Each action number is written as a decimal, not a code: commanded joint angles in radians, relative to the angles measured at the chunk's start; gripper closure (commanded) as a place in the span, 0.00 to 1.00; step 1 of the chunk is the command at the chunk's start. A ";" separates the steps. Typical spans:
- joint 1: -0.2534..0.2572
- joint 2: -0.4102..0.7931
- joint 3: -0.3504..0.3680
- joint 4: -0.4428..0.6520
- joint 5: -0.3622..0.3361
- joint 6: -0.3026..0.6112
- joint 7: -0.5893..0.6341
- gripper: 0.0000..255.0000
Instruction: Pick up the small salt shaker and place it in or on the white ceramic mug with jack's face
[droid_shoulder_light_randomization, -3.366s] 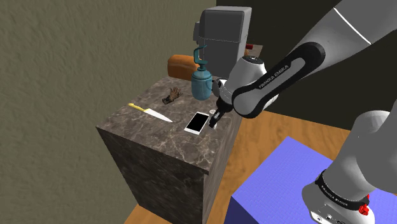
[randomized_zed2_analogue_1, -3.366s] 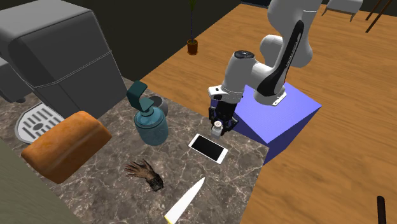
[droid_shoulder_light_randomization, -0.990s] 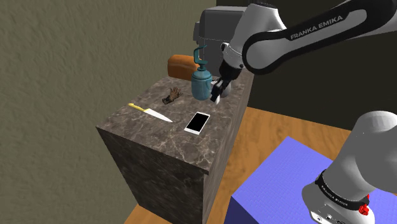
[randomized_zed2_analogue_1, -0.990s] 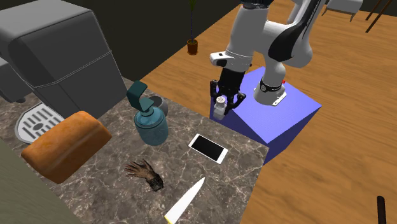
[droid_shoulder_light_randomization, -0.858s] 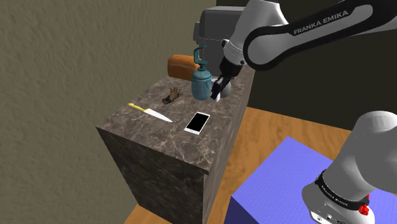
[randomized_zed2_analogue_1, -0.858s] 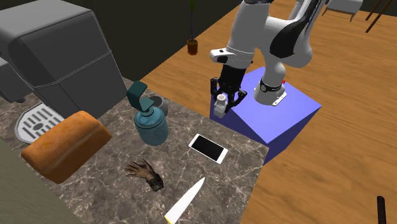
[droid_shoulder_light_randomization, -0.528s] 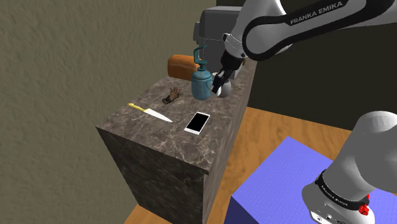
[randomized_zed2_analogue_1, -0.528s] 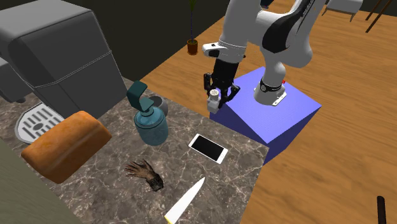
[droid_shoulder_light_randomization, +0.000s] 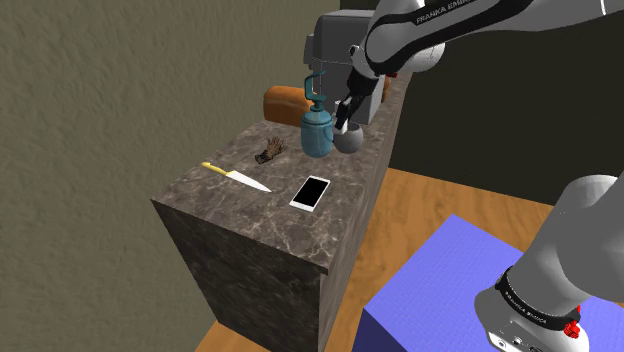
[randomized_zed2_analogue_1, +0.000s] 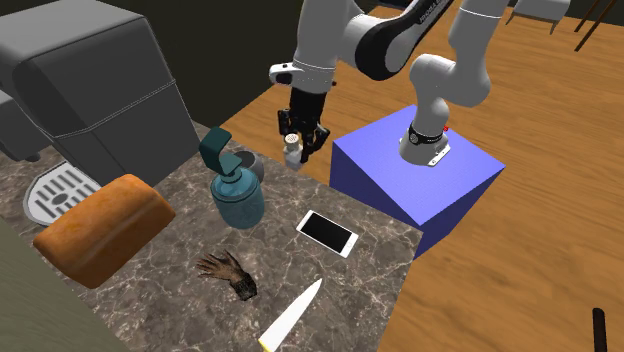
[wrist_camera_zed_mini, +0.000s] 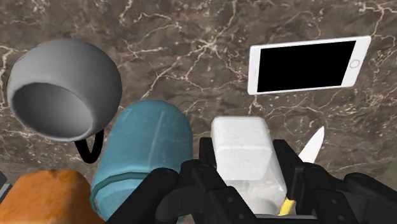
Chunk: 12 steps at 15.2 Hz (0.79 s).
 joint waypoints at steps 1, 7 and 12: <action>-0.013 0.044 -0.033 0.050 0.024 -0.013 -0.061 1.00; -0.061 0.218 -0.098 0.253 0.113 -0.072 -0.214 1.00; -0.126 0.381 -0.126 0.460 0.191 -0.147 -0.320 1.00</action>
